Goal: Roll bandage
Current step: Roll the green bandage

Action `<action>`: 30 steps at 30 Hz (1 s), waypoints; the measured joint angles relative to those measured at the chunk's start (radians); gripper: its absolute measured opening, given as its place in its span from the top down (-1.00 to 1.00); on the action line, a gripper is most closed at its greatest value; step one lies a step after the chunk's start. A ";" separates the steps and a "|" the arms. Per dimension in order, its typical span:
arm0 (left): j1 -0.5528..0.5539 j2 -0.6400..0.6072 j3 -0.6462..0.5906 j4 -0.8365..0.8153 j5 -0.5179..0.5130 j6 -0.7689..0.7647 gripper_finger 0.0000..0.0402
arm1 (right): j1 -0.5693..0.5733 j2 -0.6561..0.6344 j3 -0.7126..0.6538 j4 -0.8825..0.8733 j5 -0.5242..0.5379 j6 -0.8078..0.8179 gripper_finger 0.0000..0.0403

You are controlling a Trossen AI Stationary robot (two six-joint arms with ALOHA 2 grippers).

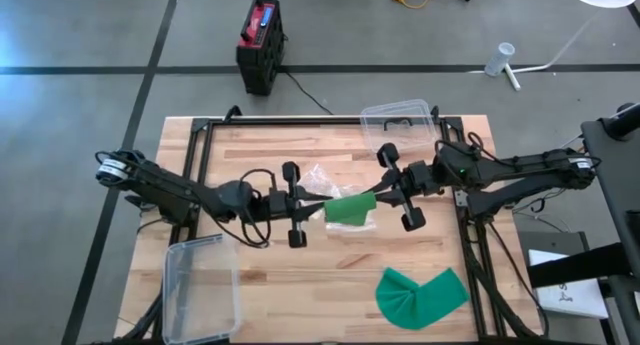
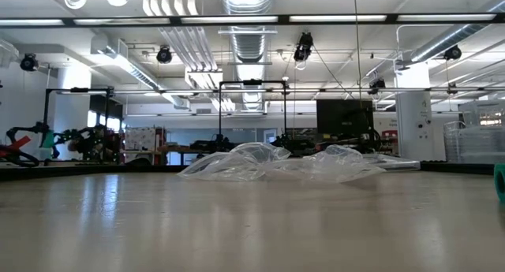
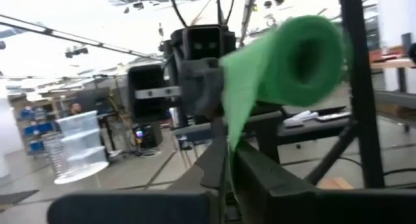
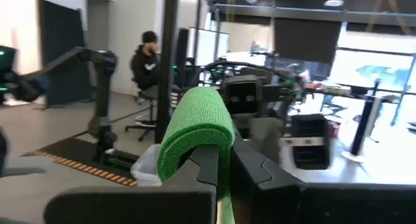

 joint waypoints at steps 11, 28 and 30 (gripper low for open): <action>0.041 -0.029 0.007 0.054 -0.073 0.108 1.00 | 0.000 0.002 0.000 -0.042 -0.134 0.088 0.98; 0.064 -0.093 0.352 -0.492 -0.255 0.299 1.00 | 0.007 0.052 -0.003 -0.107 -0.150 0.148 0.98; 0.063 -0.110 0.319 -0.512 -0.279 0.279 1.00 | 0.009 0.041 -0.002 -0.103 -0.146 0.147 0.98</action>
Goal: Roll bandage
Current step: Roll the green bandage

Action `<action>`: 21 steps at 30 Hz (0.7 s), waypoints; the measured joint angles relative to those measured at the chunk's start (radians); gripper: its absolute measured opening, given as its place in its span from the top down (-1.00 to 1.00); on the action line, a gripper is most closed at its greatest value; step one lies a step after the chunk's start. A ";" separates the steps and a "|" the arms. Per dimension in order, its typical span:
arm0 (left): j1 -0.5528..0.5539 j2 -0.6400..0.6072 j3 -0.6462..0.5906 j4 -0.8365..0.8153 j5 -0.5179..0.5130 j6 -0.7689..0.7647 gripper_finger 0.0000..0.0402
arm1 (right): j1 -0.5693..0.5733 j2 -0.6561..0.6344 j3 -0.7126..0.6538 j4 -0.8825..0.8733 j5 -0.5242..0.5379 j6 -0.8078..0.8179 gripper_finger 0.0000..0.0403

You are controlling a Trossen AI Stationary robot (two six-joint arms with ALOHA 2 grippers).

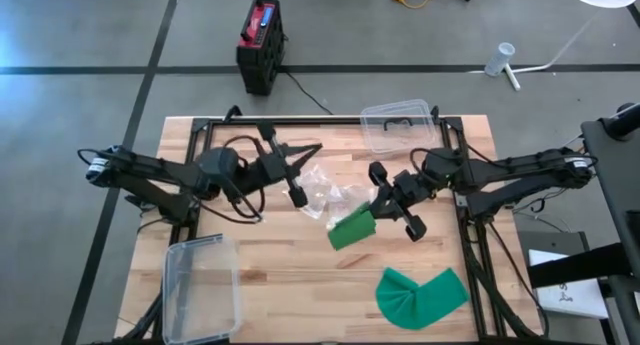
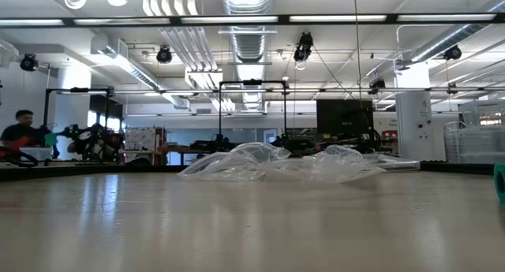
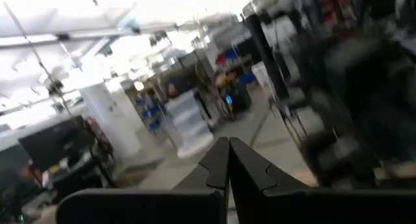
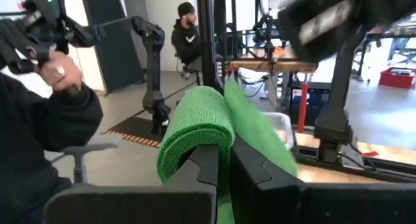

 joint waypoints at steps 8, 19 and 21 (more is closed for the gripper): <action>-0.025 -0.095 -0.216 0.017 0.071 -0.169 1.00 | 0.002 -0.044 0.001 0.000 0.038 0.021 0.98; -0.042 -0.036 -0.451 0.490 0.236 -0.268 0.60 | 0.002 -0.061 0.001 -0.024 0.211 0.037 0.98; -0.041 -0.011 -0.457 0.538 0.254 -0.290 0.46 | 0.002 -0.061 0.001 -0.023 0.246 0.021 0.98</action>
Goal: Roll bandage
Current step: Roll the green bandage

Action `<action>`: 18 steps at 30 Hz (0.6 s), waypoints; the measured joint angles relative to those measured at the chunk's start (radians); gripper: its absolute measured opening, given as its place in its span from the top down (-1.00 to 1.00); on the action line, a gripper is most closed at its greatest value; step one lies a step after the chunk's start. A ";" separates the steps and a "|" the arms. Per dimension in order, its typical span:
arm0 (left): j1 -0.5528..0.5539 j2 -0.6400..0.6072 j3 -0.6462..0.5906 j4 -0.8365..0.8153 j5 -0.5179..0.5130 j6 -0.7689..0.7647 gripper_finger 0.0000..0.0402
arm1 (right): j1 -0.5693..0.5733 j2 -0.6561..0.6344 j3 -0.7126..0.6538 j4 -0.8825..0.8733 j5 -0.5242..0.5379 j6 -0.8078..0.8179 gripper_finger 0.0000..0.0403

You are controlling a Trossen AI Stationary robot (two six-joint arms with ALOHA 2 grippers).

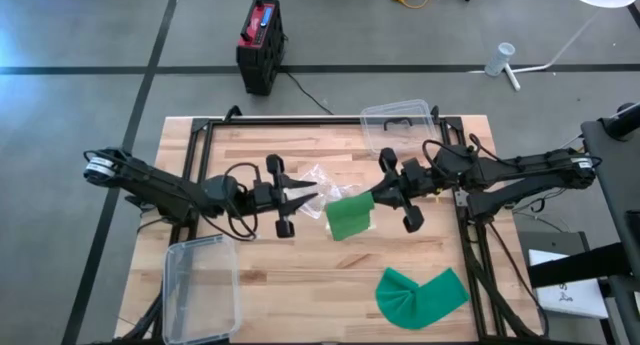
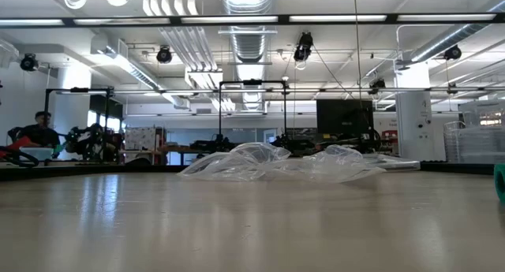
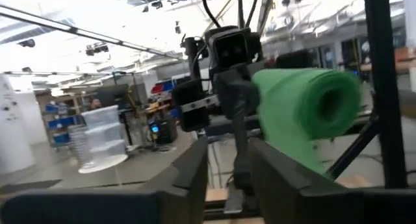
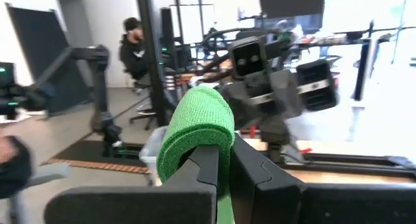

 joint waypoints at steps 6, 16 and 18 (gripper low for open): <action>0.000 0.078 0.040 0.022 0.021 -0.014 0.08 | -0.001 0.000 0.000 0.009 0.038 -0.035 0.98; 0.015 0.169 0.182 -0.101 0.004 0.040 -0.15 | -0.001 0.000 0.000 0.008 0.037 -0.037 0.98; 0.015 0.170 0.199 -0.159 0.003 0.041 -0.15 | -0.001 0.000 0.000 0.008 0.037 -0.038 0.98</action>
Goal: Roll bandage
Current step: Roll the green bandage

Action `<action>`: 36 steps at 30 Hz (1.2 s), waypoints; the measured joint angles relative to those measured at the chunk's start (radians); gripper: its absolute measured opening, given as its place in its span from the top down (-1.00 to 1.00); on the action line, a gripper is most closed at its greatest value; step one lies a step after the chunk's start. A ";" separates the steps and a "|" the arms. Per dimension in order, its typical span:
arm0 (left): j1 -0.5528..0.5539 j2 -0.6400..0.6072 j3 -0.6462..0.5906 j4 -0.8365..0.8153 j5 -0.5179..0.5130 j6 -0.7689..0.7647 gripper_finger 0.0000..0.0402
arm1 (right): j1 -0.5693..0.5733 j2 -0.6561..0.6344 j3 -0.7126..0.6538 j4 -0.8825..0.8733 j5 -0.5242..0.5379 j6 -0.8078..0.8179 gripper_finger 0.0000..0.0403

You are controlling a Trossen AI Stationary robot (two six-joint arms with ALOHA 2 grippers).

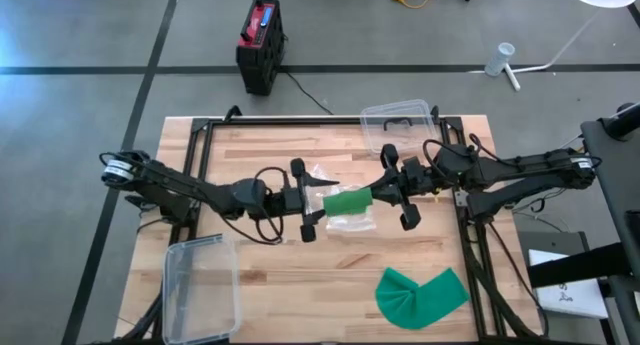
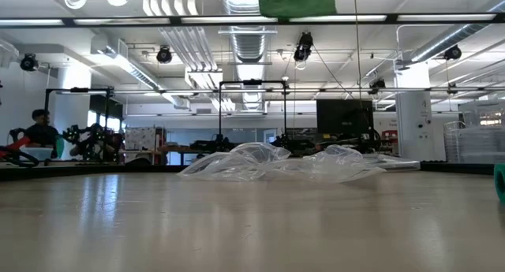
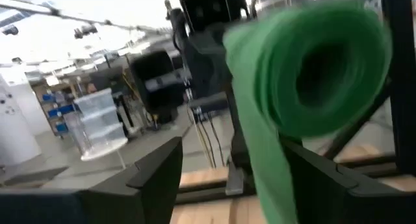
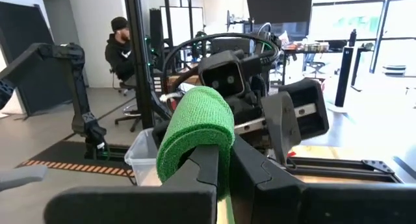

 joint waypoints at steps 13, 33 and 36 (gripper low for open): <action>0.006 -0.003 0.035 0.027 -0.036 0.070 0.82 | 0.000 0.000 0.001 -0.002 -0.003 0.000 0.98; -0.046 -0.005 0.007 0.010 -0.249 0.077 1.00 | 0.001 -0.095 0.000 -0.107 -0.001 -0.102 0.98; -0.048 0.000 0.006 -0.005 -0.217 0.101 1.00 | 0.002 -0.087 0.001 -0.104 -0.003 -0.143 0.98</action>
